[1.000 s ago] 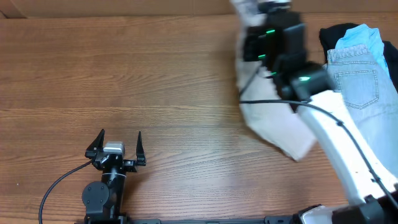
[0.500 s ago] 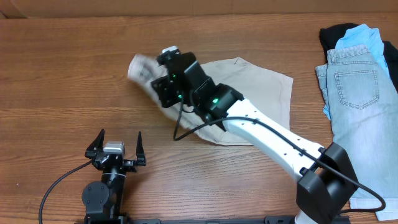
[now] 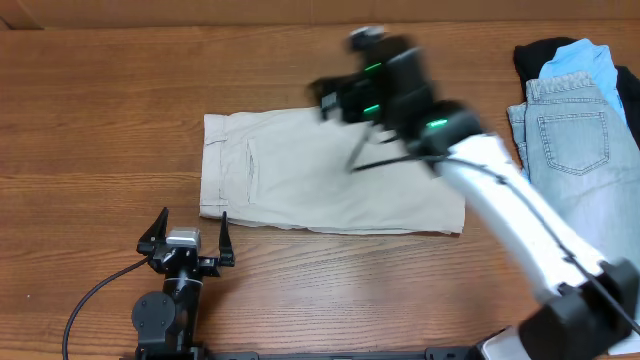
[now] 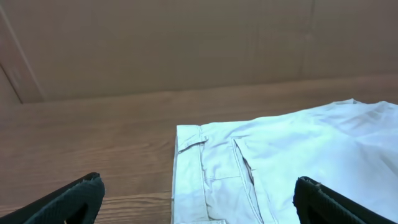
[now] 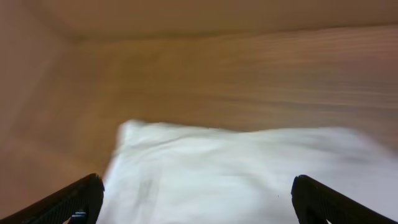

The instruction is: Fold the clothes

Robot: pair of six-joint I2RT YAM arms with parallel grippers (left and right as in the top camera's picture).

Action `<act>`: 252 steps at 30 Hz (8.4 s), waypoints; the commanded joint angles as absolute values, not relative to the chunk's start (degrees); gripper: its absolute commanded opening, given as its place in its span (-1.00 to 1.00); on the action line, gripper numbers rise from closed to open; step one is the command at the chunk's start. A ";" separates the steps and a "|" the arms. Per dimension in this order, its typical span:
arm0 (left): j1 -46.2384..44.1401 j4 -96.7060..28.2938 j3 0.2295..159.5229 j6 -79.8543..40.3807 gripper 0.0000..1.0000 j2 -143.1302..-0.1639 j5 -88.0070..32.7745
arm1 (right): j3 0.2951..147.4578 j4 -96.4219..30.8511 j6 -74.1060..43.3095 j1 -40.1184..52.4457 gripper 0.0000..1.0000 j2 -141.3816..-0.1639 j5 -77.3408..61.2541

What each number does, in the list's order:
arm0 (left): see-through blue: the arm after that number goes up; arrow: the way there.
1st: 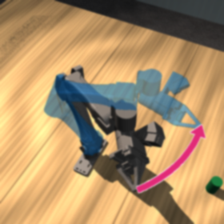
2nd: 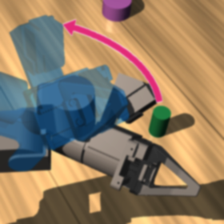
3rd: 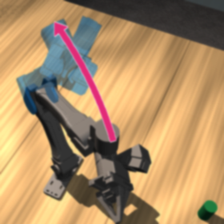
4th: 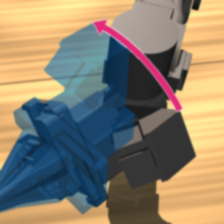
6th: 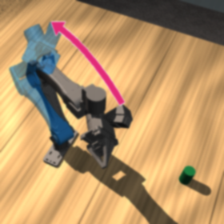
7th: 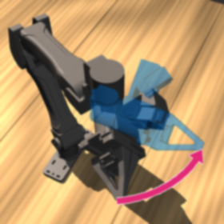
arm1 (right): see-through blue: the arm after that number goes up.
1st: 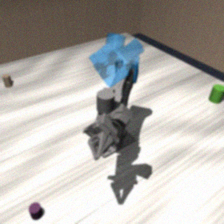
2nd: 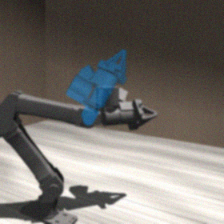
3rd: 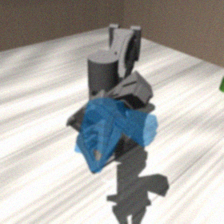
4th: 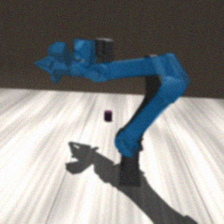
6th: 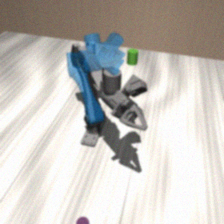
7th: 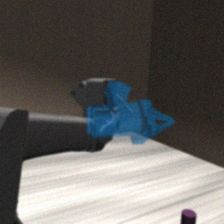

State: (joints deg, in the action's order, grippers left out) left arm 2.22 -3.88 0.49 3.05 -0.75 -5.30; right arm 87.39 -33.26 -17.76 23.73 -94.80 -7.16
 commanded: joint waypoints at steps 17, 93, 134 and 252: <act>1.85 -4.03 0.27 2.13 1.00 -0.51 -4.89 | 88.95 -45.60 -17.63 -9.85 1.00 -94.00 4.43; 12.64 -55.42 89.62 7.01 1.00 -114.59 -16.75 | 88.92 -45.60 -17.65 -12.29 1.00 -94.00 4.43; 16.29 -57.84 90.98 9.93 -0.92 -131.50 -25.50 | 88.95 -45.60 -17.65 -12.29 1.00 -94.00 4.43; -34.33 -56.49 94.91 -1.78 -0.92 -125.36 -28.71 | 88.92 -45.58 -17.65 -12.29 1.00 -94.00 4.43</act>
State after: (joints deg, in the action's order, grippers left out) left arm -33.04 -56.53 96.14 -1.48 -127.26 -26.70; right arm 87.85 -45.89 -17.78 -12.23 -93.82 3.84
